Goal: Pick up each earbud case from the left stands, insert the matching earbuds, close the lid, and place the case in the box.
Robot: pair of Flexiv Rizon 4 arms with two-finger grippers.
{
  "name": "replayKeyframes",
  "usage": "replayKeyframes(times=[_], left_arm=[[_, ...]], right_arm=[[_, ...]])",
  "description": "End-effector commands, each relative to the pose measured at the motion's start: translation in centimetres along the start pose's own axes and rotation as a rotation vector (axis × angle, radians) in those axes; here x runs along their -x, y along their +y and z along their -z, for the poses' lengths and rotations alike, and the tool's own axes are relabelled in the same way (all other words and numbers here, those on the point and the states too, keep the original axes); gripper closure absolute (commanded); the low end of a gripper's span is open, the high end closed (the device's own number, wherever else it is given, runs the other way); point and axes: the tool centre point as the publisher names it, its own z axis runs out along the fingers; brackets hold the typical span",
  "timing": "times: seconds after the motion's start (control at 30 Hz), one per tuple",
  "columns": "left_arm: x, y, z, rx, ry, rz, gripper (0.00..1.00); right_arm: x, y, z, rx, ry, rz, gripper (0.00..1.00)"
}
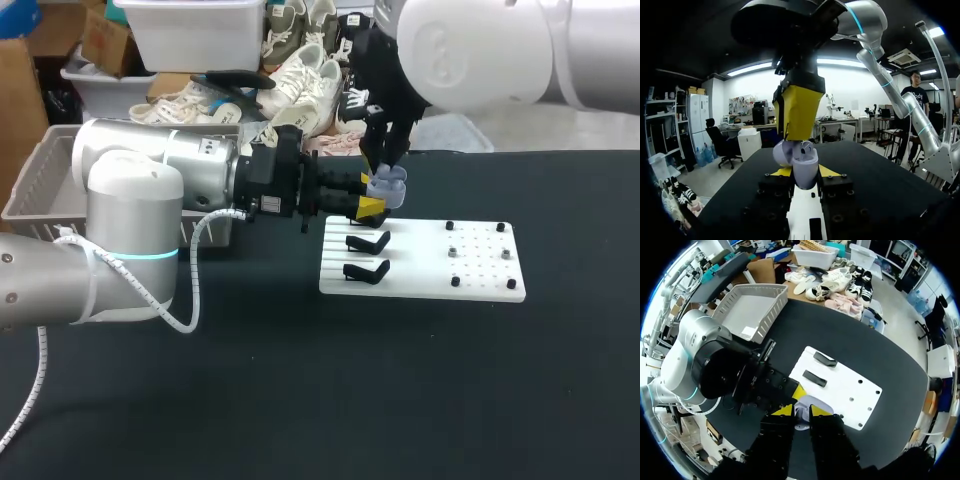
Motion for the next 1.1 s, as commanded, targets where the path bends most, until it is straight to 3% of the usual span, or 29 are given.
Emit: replayKeyframes(times=[0.03, 0.87, 1.1], left_arm=[[-0.03, 0.02, 0.0, 0.0, -0.001, -0.001, 1.0], [-0.03, 0.02, 0.0, 0.0, -0.001, -0.001, 1.0], [-0.03, 0.02, 0.0, 0.0, -0.001, -0.001, 1.0]], right_arm=[[-0.3, 0.19, 0.04, -0.002, -0.002, -0.003, 1.0], [-0.15, 0.6, -0.75, 0.001, -0.011, -0.002, 1.0], [-0.45, 0.9, -0.49, -0.045, -0.022, 0.036, 1.0]])
